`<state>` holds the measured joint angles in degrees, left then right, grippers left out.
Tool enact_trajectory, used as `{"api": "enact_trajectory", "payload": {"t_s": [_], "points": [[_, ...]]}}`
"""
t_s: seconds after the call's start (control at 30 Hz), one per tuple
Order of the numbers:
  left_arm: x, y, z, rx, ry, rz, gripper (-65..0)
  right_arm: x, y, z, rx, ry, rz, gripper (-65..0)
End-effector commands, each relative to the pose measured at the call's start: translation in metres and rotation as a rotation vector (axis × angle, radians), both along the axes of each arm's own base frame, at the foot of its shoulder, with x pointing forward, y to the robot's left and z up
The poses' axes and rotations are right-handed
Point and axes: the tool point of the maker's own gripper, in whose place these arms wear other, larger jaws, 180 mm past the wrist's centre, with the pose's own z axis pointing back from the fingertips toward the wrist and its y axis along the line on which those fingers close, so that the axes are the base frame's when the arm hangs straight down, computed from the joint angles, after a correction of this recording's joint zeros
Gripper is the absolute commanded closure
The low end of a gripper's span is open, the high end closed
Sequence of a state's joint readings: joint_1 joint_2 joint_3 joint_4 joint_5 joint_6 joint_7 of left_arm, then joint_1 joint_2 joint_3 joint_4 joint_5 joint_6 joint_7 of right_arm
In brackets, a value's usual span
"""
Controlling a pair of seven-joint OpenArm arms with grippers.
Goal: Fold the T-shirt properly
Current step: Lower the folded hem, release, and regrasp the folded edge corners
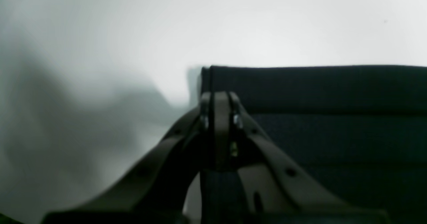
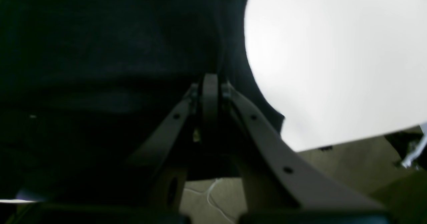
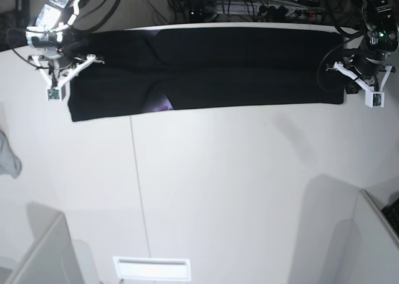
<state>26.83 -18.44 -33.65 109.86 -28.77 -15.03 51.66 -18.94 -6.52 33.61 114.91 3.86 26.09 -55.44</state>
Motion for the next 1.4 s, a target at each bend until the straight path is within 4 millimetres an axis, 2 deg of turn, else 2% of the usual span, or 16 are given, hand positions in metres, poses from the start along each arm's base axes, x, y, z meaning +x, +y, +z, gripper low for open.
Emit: {"api": "enact_trajectory", "payload": {"t_s": [0.0, 0.2, 0.53, 0.57, 0.63, 0.7, 0.77, 0.8, 0.87, 0.9, 0.97, 1.03, 1.1, 1.13, 1.2, 1.37], "points": [[0.005, 0.004, 0.008, 0.018, -0.029, -0.005, 0.0, 0.003, -0.005, 0.008, -0.024, -0.027, 0.005, 0.0], [-0.003, 0.007, -0.002, 0.010, 0.004, 0.009, 0.0, 0.003, -0.003, 0.006, -0.018, -0.019, 0.007, 0.0], [-0.004, 0.008, -0.002, 0.010, 0.005, 0.010, 0.0, -0.008, -0.003, -0.004, -0.007, 0.052, -0.004, 0.0], [-0.004, 0.008, -0.002, 0.010, 0.005, 0.010, -0.2, -0.008, -0.003, -0.004, -0.007, 0.052, -0.004, -2.7], [-0.004, 0.008, -0.002, 0.010, 0.005, 0.010, -15.3, -0.009, -0.004, -0.004, -0.008, 0.052, -0.006, -15.6], [-0.003, 0.007, -0.002, 0.006, 0.000, 0.012, -29.9, -0.004, -0.005, -0.001, -0.013, 0.016, -0.001, -21.6], [-0.003, 0.008, 0.000, 0.007, -0.007, 0.015, -45.1, -0.001, -0.005, 0.002, -0.020, -0.027, 0.005, -21.5], [-0.002, 0.008, 0.001, 0.009, -0.010, 0.015, -50.4, 0.001, -0.005, 0.004, -0.022, -0.053, 0.005, -21.5], [-0.002, 0.007, 0.002, 0.007, -0.013, 0.014, -58.6, 0.008, -0.005, 0.010, -0.031, -0.120, 0.013, -21.5], [-0.002, 0.007, 0.002, 0.004, -0.016, 0.015, -59.7, 0.009, -0.005, 0.011, -0.032, -0.138, 0.016, -21.5], [-0.004, 0.000, -0.003, -0.022, -0.017, 0.028, -57.3, 0.011, -0.001, 0.014, -0.032, -0.182, 0.032, -21.3], [-0.006, -0.006, -0.010, -0.048, -0.011, 0.037, -48.5, 0.018, 0.008, 0.017, -0.021, -0.213, 0.061, -19.5], [-0.008, -0.009, -0.017, -0.066, -0.005, 0.056, -32.4, 0.022, 0.021, 0.015, -0.004, -0.215, 0.099, -9.8], [-0.009, -0.010, -0.022, -0.079, 0.004, 0.067, -22.2, 0.024, 0.026, 0.015, 0.003, -0.216, 0.114, -2.0], [-0.008, -0.009, -0.028, -0.098, 0.009, 0.086, -1.2, 0.026, 0.031, 0.011, 0.016, -0.210, 0.121, 0.0], [-0.014, -0.014, -0.064, -0.169, 0.082, 0.126, 0.0, 0.021, 0.033, -0.020, 0.067, -0.141, 0.098, 0.0]]}}
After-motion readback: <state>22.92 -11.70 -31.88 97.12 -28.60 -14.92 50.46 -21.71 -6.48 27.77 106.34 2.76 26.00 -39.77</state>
